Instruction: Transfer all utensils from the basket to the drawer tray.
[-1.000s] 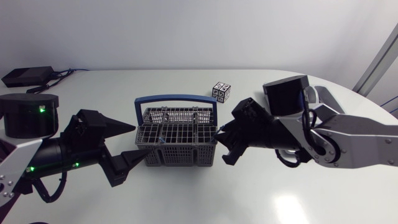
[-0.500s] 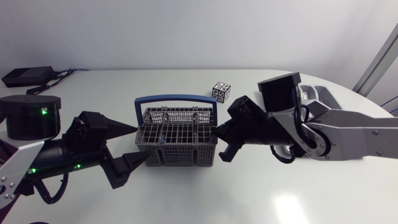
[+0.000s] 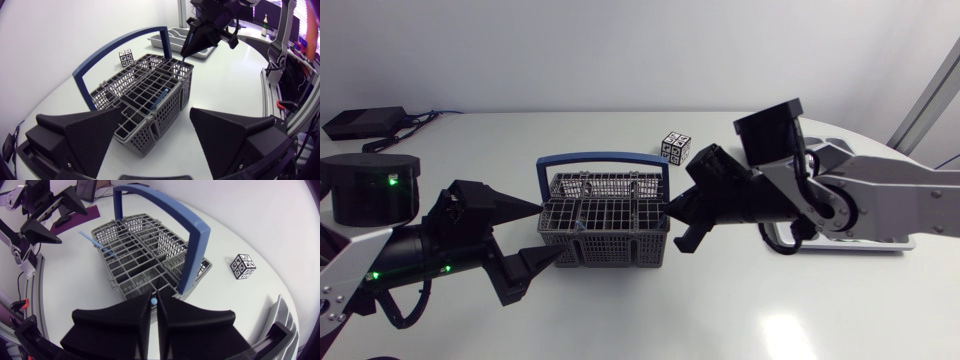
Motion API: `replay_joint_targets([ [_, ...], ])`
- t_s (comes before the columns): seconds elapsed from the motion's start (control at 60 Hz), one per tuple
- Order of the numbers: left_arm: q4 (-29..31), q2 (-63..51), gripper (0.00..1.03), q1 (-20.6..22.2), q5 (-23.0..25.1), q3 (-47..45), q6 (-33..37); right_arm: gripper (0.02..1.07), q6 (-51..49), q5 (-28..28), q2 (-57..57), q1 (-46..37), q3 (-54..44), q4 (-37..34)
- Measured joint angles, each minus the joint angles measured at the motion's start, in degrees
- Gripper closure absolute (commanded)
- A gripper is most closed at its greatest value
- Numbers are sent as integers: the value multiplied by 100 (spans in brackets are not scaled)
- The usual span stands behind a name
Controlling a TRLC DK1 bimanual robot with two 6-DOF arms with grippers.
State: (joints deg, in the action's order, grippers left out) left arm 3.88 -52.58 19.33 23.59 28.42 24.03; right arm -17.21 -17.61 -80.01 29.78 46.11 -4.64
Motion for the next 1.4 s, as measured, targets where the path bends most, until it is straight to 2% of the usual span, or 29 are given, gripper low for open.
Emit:
replay_joint_targets([
  [0.483, -144, -42, 8, 37, -4, -44, 0, 101, 2, -63, 1281, -90, 1488, -2470],
  [0.767, -310, -129, 9, 68, -13, -44, 9, 101, -146, -317, 1512, -1366, 1926, -3661],
  [0.867, -409, -173, 11, 197, -125, -44, 70, 101, -393, -341, 1329, -2031, 2026, -4072],
  [1.133, -686, -334, 12, 649, -455, -105, 308, 101, -911, -358, 323, -3346, 2308, -4535],
  [1.4, -535, -573, 12, 710, -455, -66, 461, 101, -1067, -203, -1060, -4159, 3504, -4826],
])
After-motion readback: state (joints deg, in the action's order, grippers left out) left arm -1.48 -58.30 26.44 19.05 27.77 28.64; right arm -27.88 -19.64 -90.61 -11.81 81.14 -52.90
